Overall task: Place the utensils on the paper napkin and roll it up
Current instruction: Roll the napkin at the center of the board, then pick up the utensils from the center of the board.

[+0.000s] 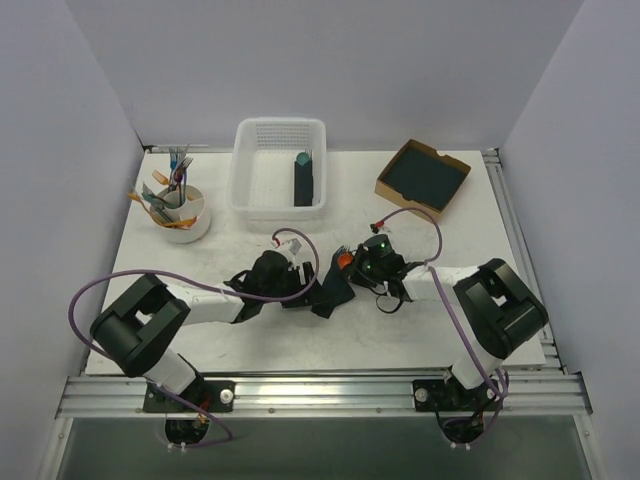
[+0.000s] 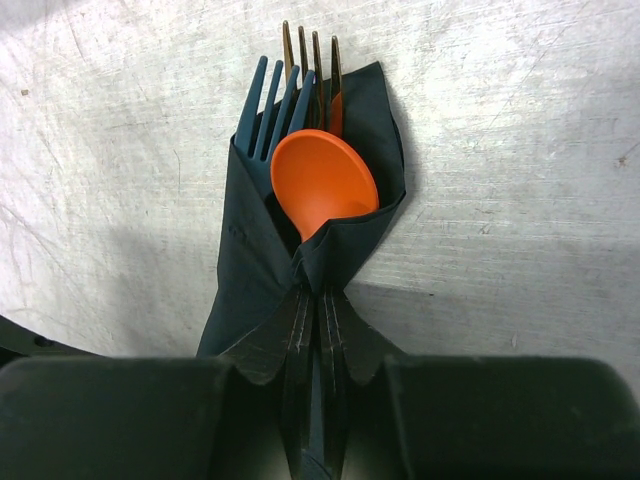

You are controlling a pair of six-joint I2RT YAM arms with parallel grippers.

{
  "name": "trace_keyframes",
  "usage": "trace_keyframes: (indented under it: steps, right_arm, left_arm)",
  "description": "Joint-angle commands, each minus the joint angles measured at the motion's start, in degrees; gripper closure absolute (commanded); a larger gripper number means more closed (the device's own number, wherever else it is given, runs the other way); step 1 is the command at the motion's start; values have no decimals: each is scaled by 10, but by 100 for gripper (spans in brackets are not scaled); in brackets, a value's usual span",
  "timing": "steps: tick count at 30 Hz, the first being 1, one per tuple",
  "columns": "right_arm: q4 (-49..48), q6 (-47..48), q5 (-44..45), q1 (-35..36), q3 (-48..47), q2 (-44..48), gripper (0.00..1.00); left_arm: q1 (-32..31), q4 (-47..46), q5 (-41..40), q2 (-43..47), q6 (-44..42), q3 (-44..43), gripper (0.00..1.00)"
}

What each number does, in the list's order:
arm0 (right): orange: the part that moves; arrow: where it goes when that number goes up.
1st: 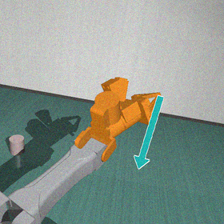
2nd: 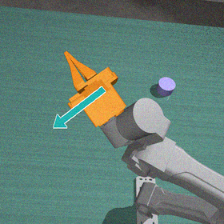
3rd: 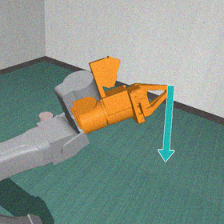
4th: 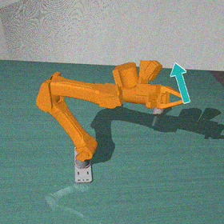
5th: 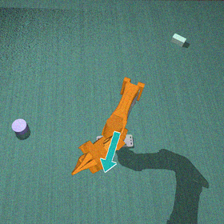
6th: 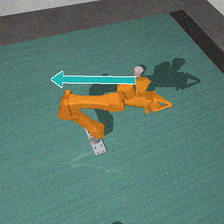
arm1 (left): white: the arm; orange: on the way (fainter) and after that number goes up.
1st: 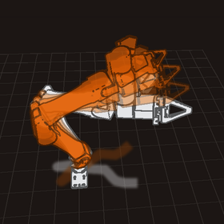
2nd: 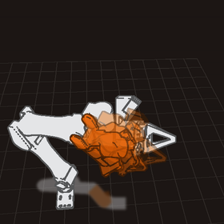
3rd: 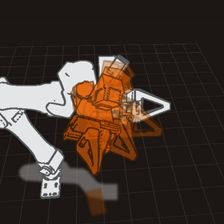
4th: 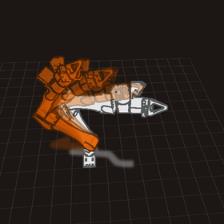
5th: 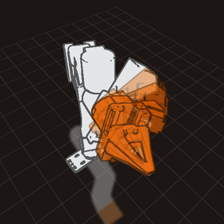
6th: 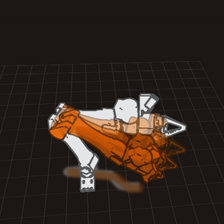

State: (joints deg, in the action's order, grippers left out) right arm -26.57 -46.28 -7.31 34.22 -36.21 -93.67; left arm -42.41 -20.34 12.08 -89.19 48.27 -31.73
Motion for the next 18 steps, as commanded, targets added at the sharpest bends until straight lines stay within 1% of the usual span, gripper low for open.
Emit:
trace_keyframes:
  steps: [1, 3, 6, 11, 18]
  right_arm:
    - [77, 24, 8, 8, 14, -31, 100]
    - [51, 25, 4, 8, 27, -21, 100]
    - [35, 30, 9, 9, 35, -14, 100]
    - [40, 30, 7, 9, 33, -15, 100]
    - [50, 27, 9, 11, 31, -9, 100]
  left_arm:
    - [25, 114, -21, 14, -45, 7, 22]
    - [42, 121, -14, 23, -61, 0, 20]
    - [52, 121, -13, 24, -77, -9, 18]
    - [62, 104, -2, -4, -95, -24, 18]
    - [59, 88, -12, -43, -117, -54, 18]
